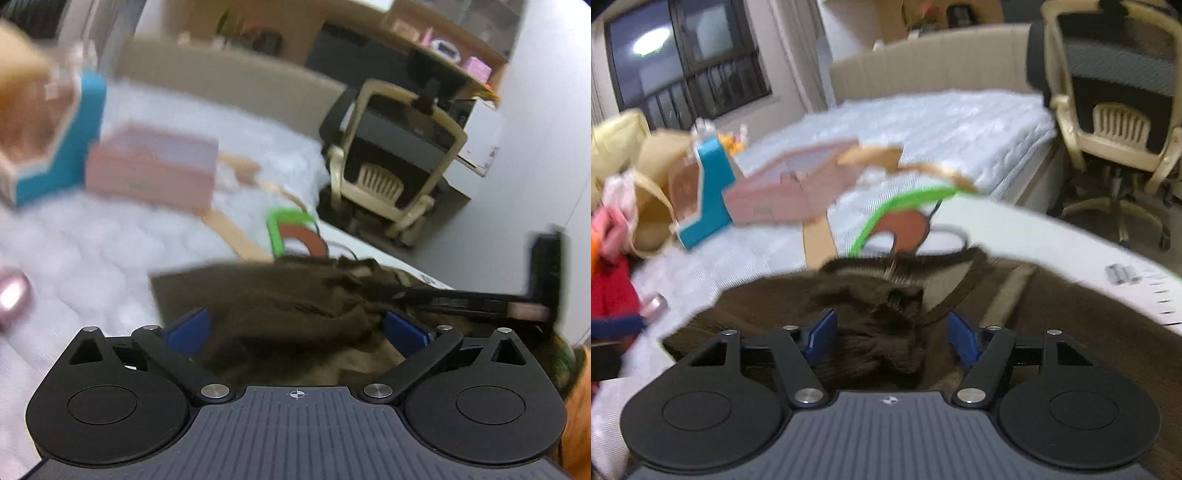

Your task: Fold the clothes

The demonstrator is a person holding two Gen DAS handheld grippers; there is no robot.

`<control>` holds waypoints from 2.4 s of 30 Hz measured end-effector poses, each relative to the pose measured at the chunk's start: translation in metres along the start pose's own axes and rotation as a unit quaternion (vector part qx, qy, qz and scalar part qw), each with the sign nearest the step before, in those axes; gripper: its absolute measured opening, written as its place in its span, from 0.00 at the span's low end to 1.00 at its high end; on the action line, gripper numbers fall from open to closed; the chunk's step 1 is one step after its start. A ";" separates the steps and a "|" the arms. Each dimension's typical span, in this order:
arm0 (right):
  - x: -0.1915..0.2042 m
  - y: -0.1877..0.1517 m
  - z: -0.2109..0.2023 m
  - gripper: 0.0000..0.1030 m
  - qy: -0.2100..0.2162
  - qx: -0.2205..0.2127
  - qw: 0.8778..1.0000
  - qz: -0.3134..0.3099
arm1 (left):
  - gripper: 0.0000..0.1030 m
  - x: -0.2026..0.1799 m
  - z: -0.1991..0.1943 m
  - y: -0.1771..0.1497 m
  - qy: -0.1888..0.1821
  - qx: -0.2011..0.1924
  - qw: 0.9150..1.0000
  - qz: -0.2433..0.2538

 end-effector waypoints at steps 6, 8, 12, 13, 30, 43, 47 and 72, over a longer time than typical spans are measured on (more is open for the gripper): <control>0.003 0.010 -0.037 0.17 0.012 -0.043 0.999 -0.007 | 1.00 -0.008 -0.012 0.014 -0.044 -0.032 0.998 0.018; -0.012 0.021 -0.065 0.17 -0.015 -0.082 0.997 -0.009 | 1.00 -0.012 -0.003 0.016 -0.089 -0.023 0.996 0.007; -0.054 0.021 -0.066 0.19 -0.057 -0.043 0.997 0.015 | 1.00 -0.027 0.036 0.006 -0.137 0.033 0.990 0.002; -0.060 0.014 -0.058 0.22 -0.065 -0.025 0.997 0.019 | 1.00 -0.028 0.047 0.001 -0.133 0.054 0.990 0.001; -0.045 0.015 -0.063 0.38 -0.042 -0.059 0.997 0.002 | 1.00 -0.051 0.065 0.018 -0.138 0.054 0.988 0.036; -0.136 -0.020 -0.186 0.54 -0.119 -0.122 0.979 0.112 | 1.00 0.009 0.111 0.031 -0.076 0.076 0.994 -0.029; -0.219 -0.047 -0.243 0.57 -0.228 -0.155 0.937 0.213 | 1.00 -0.011 0.067 0.030 -0.139 0.032 0.989 -0.040; 0.114 0.053 -0.101 0.43 0.073 -0.090 0.982 -0.147 | 1.00 -0.054 0.010 -0.008 -0.154 0.046 0.987 0.028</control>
Point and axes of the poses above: each gripper's, at about its wrist camera, not at the fingertips, and z roughly the way its jaws point, x to its left, y to its top, the point moved 5 cm from there along z, roughly the way its jaws point, and after that the axes turned 7 degrees about z, right-handed, at the moved point
